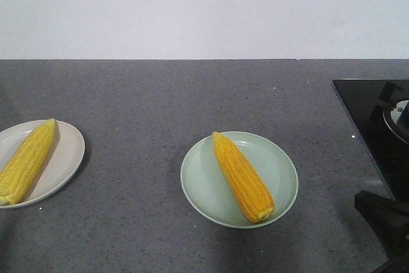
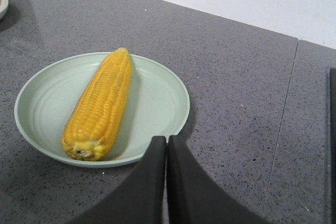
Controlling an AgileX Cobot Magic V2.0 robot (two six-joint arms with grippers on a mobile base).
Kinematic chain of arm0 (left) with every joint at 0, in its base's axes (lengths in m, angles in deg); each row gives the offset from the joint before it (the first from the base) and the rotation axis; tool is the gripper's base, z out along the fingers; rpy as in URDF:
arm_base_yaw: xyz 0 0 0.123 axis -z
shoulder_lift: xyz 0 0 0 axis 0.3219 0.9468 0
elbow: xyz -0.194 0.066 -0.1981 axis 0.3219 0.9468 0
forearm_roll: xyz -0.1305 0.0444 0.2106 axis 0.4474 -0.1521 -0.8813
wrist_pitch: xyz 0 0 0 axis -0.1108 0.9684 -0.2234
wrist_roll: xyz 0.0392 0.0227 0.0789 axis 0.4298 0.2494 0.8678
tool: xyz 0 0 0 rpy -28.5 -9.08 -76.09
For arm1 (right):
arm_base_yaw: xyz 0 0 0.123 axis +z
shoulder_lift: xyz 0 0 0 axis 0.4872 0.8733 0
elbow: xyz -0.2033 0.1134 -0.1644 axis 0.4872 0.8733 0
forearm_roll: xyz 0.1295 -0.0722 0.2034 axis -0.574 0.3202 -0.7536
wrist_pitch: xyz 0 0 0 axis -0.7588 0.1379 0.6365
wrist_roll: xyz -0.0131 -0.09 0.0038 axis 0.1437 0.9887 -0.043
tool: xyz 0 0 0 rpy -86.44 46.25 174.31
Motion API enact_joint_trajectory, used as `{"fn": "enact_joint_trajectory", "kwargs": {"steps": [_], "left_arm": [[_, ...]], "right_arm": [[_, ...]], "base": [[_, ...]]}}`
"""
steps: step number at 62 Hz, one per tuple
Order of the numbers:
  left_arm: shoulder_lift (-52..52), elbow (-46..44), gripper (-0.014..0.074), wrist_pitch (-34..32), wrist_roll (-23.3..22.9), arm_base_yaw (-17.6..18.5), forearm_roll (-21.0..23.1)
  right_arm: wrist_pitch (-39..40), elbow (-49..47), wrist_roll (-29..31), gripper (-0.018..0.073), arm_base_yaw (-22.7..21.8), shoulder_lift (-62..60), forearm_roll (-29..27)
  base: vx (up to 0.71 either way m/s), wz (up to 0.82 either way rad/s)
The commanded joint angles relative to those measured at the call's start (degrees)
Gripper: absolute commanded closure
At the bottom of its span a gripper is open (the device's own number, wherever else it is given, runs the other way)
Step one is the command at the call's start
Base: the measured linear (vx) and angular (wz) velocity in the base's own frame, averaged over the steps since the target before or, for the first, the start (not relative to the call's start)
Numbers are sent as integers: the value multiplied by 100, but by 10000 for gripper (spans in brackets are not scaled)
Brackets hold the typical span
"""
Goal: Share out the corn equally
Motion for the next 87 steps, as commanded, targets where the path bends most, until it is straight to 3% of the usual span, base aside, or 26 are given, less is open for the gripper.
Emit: {"fn": "enact_joint_trajectory", "kwargs": {"steps": [1,20,38,49,57,67,75,81,87], "left_arm": [[-101,88,603,-462,-60,1,10],[-101,88,603,-462,-60,1,10],[-101,88,603,-462,-60,1,10],[-101,88,603,-462,-60,1,10],[-101,88,603,-457,-60,1,10],[-101,88,603,-457,-60,1,10],[-101,88,603,-457,-60,1,10],[-96,88,603,-458,-60,1,10],[-96,88,603,-458,-60,1,10]], "right_arm": [[263,-128,49,566,-26,24,-66],[474,415,45,566,-26,-287,20],[1430,1211,-19,566,-26,-1513,110],[1708,1541,-221,566,-361,-2091,265],[1493,1614,-1026,566,-844,-2272,967],[920,1647,-3005,566,-1411,-2510,2438],[635,1662,-4579,566,-1520,-2921,3680],[870,1735,-5249,566,-1517,-2983,4427],[907,1735,-5597,566,-1517,-2991,4711]], "base": [[0,0],[0,0],[0,0],[0,0],[0,0],[0,0],[0,0],[0,0],[0,0]]}}
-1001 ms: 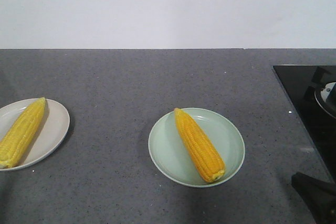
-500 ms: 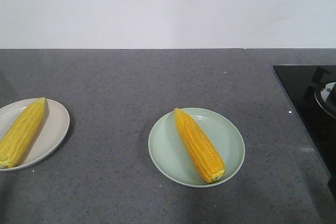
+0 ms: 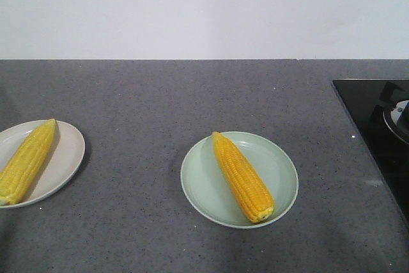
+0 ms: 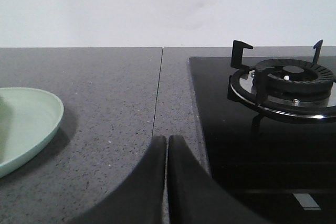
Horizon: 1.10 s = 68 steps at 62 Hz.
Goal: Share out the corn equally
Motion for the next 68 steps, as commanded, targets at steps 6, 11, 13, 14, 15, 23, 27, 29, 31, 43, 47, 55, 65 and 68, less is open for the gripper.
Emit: {"fn": "enact_joint_trajectory", "kwargs": {"steps": [6,11,13,14,15,23,27,29,31,43,47,55,65,68], "left_arm": [[-92,88,603,-465,-55,1,10],[-92,88,603,-465,-55,1,10],[-92,88,603,-465,-55,1,10],[-92,88,603,-465,-55,1,10],[-92,88,603,-465,-55,1,10],[-92,88,603,-465,-55,1,10],[-92,88,603,-465,-55,1,10],[-92,88,603,-465,-55,1,10],[-92,88,603,-465,-55,1,10],[-92,88,603,-465,-55,1,10],[-92,88,603,-465,-55,1,10],[-92,88,603,-465,-55,1,10],[-92,88,603,-465,-55,1,10],[-92,88,603,-465,-55,1,10]], "right_arm": [[612,50,-517,566,-33,-30,550],[742,50,-517,566,-33,-30,550],[769,50,-517,566,-33,-30,550],[769,50,-517,566,-33,-30,550],[769,50,-517,566,-33,-30,550],[769,45,-517,566,-33,-30,544],[769,45,-517,566,-33,-30,544],[769,45,-517,566,-33,-30,544],[769,45,-517,566,-33,-30,544],[769,45,-517,566,-33,-30,544],[769,45,-517,566,-33,-30,544],[769,45,-517,566,-33,-30,544],[769,45,-517,566,-33,-30,544],[769,45,-517,566,-33,-30,544]], "base": [[0,0],[0,0],[0,0],[0,0],[0,0],[0,0],[0,0],[0,0],[0,0],[0,0],[0,0],[0,0],[0,0],[0,0]]}}
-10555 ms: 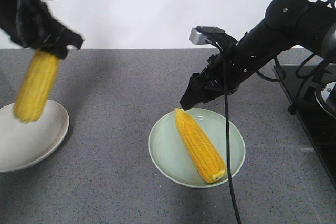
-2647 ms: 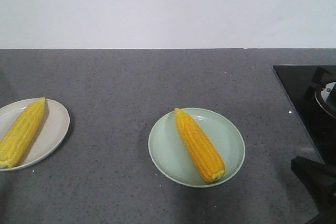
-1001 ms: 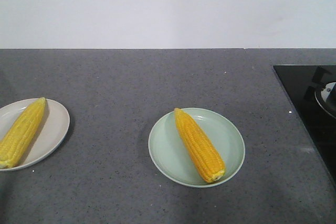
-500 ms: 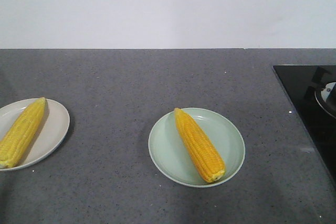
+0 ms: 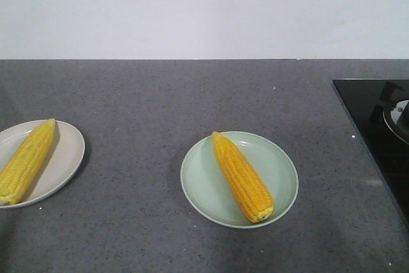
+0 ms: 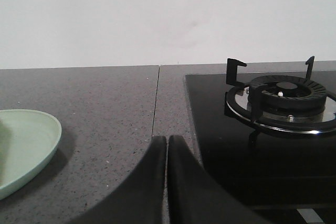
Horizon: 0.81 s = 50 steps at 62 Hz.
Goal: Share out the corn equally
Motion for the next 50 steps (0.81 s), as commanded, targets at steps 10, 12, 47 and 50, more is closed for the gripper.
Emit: {"fn": "enact_joint_trajectory", "kwargs": {"steps": [10,12,47,50], "left_arm": [[-92,88,603,-465,-55,1,10],[-92,88,603,-465,-55,1,10],[-92,88,603,-465,-55,1,10],[-92,88,603,-465,-55,1,10]], "right_arm": [[468,45,14,566,-33,-22,62],[468,45,14,566,-33,-22,62],[468,45,14,566,-33,-22,62],[468,45,14,566,-33,-22,62]], "base": [[0,0],[0,0],[0,0],[0,0]]}}
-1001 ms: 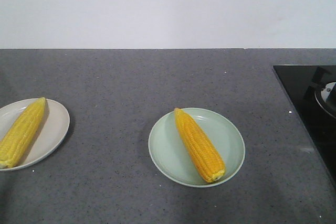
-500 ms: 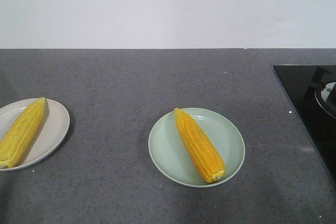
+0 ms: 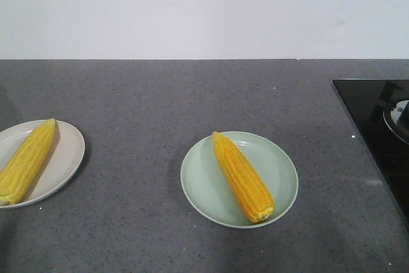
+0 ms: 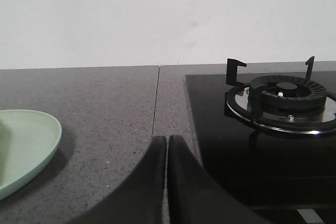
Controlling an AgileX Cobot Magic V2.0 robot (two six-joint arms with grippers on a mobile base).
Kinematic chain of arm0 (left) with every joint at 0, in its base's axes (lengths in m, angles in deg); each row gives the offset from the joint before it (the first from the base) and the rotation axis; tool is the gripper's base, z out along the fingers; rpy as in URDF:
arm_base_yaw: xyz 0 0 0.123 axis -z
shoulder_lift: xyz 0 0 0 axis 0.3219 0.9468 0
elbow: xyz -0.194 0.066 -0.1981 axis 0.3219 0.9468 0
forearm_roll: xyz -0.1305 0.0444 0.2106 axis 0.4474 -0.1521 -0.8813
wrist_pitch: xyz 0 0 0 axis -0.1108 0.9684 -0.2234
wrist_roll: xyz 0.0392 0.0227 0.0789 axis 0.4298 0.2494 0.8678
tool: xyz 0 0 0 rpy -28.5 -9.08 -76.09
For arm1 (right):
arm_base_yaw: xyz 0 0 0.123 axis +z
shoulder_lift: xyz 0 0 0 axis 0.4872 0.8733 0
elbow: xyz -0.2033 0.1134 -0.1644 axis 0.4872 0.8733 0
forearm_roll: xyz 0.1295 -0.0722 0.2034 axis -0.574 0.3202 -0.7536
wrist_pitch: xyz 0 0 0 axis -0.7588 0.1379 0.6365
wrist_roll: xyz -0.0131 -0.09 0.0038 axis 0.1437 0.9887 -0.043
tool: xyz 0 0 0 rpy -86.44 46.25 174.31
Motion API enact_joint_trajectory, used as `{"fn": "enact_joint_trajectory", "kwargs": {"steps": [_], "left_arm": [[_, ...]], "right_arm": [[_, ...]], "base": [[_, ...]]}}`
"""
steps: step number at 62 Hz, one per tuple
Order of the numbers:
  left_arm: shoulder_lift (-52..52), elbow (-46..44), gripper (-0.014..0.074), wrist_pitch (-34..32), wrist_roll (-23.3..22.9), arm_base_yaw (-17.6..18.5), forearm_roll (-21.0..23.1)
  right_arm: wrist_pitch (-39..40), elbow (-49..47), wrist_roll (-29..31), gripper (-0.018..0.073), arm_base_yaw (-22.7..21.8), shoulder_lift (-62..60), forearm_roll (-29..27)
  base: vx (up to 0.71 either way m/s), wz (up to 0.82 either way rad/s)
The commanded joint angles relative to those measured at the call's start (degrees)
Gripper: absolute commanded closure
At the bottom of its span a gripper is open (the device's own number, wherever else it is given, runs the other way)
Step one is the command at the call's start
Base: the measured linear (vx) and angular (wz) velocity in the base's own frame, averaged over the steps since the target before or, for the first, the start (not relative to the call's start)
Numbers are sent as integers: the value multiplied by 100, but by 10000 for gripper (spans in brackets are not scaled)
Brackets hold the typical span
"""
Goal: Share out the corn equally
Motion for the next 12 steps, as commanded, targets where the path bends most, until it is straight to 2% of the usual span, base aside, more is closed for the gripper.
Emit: {"fn": "enact_joint_trajectory", "kwargs": {"steps": [1,12], "left_arm": [[-92,88,603,-465,-51,1,10],[-92,88,603,-465,-51,1,10]], "right_arm": [[464,45,14,566,-33,-22,62],[464,45,14,566,-33,-22,62]], "base": [[0,0],[0,0]]}}
